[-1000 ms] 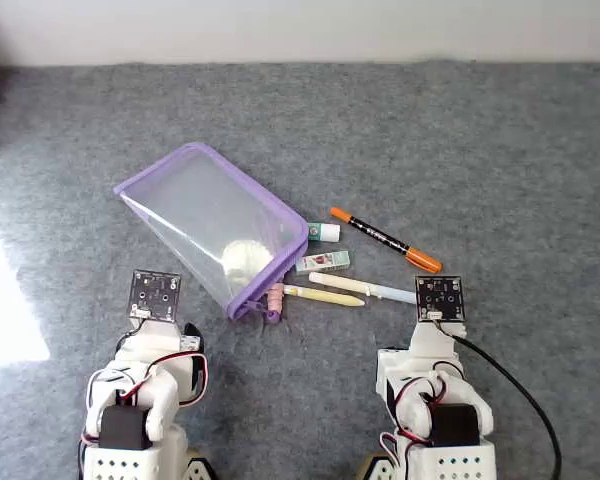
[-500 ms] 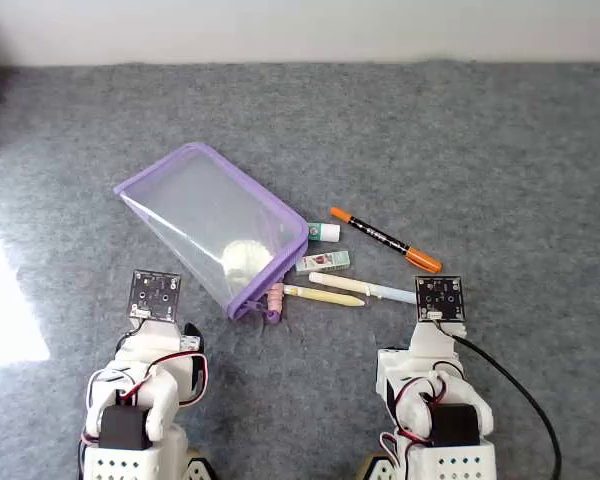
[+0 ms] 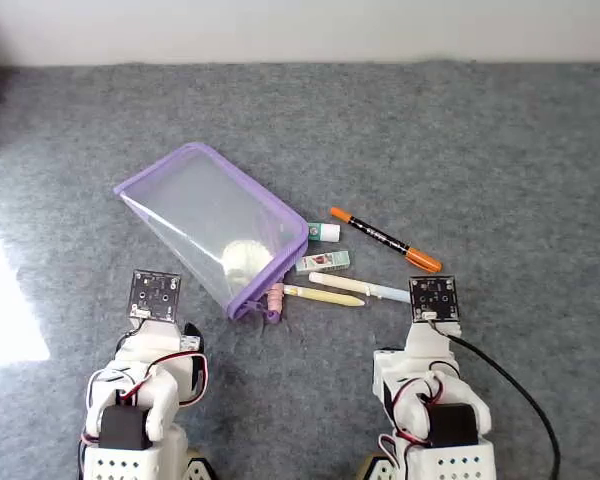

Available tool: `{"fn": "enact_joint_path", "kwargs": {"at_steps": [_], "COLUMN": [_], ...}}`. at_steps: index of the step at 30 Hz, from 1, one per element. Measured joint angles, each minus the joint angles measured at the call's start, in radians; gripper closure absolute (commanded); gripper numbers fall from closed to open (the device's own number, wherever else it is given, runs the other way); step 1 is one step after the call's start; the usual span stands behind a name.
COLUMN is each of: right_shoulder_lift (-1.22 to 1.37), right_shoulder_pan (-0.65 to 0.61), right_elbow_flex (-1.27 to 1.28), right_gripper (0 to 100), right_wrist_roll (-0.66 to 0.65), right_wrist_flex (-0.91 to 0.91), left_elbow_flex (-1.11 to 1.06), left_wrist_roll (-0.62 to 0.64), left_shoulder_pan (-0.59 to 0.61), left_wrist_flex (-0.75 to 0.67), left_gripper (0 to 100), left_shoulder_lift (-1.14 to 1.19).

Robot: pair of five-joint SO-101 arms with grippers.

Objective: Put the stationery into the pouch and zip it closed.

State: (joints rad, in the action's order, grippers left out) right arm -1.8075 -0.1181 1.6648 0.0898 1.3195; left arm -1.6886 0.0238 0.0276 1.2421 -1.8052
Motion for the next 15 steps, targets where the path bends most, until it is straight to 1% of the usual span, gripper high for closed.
{"fn": "enact_joint_path", "kwargs": {"at_steps": [15], "right_shoulder_lift": [0.0], "right_shoulder_pan": [-0.011], "right_elbow_flex": [0.0], "right_gripper": [98.7], "right_wrist_roll": [0.0], "right_wrist_flex": [0.0], "left_elbow_flex": [0.0], "left_wrist_roll": [0.0], "left_shoulder_pan": [0.0], "left_wrist_flex": [0.0], "left_gripper": [93], "left_shoulder_lift": [0.0]}}
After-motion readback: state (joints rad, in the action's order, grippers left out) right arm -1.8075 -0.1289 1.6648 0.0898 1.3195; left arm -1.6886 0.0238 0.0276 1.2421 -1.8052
